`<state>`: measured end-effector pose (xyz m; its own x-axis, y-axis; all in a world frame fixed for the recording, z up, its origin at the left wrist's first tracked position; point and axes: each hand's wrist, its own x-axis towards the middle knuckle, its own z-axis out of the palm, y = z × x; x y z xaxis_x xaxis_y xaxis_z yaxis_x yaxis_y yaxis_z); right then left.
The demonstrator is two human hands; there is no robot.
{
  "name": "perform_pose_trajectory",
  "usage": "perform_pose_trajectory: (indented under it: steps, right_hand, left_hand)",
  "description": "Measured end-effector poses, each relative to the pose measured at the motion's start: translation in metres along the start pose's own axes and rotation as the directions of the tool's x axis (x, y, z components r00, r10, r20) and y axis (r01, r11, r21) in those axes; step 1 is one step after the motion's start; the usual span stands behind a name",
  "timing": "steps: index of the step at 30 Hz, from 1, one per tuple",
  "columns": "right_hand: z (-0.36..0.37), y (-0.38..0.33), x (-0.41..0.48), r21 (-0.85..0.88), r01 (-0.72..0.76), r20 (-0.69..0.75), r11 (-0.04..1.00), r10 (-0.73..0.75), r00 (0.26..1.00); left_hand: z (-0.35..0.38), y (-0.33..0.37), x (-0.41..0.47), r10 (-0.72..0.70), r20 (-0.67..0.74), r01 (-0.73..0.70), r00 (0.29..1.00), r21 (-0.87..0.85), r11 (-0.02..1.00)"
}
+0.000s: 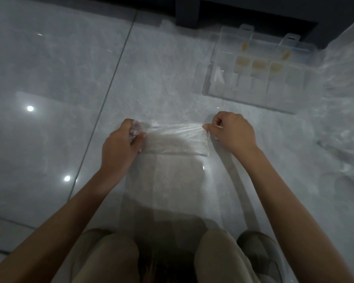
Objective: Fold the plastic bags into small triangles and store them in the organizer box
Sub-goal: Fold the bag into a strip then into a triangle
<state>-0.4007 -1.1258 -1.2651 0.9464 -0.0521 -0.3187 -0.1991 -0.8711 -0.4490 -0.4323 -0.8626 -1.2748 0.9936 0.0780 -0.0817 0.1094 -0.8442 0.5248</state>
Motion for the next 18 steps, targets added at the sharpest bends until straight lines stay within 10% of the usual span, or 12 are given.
perform_pose_trajectory:
  steps: [9,18]
  right_hand:
    - [0.001,-0.001,0.004,-0.01,-0.04,-0.005,0.999,0.04,0.999]
    - [0.002,0.001,0.006,-0.006,-0.028,-0.021,1.0,0.028,0.999]
  left_hand:
    - [-0.005,0.003,-0.004,0.172,-0.069,-0.146,0.983,0.286,0.947]
    - [0.017,-0.016,-0.006,0.411,0.232,-0.472,0.882,0.4,0.786]
